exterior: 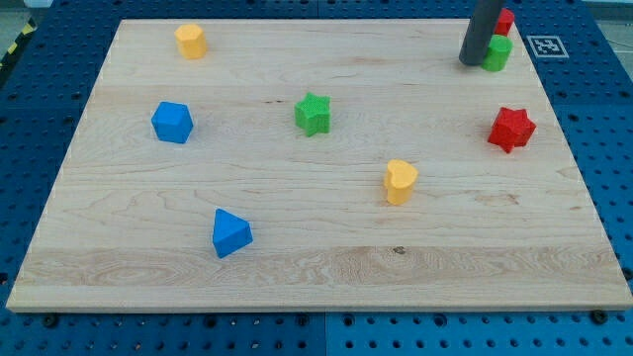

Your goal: Push the red star into the green circle

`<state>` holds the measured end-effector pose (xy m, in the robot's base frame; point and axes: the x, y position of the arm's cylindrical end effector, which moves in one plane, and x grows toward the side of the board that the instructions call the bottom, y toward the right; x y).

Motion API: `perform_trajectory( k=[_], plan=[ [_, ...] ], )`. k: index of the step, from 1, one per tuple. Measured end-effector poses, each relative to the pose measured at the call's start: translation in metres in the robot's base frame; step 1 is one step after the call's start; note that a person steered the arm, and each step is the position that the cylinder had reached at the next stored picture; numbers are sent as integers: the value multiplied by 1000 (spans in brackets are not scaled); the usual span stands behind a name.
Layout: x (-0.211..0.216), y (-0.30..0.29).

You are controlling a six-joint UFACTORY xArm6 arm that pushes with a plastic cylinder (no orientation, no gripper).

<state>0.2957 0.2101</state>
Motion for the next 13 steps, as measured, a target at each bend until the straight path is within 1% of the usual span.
perform_trajectory(
  k=[1,2,3,5,6,8,10,11,12,13],
  plan=[
    [7,1],
    [7,18],
    [7,20],
    [21,19],
    [23,17],
    [40,-14],
    [121,-27],
    [149,-25],
    [172,-4],
    [141,14]
  ],
)
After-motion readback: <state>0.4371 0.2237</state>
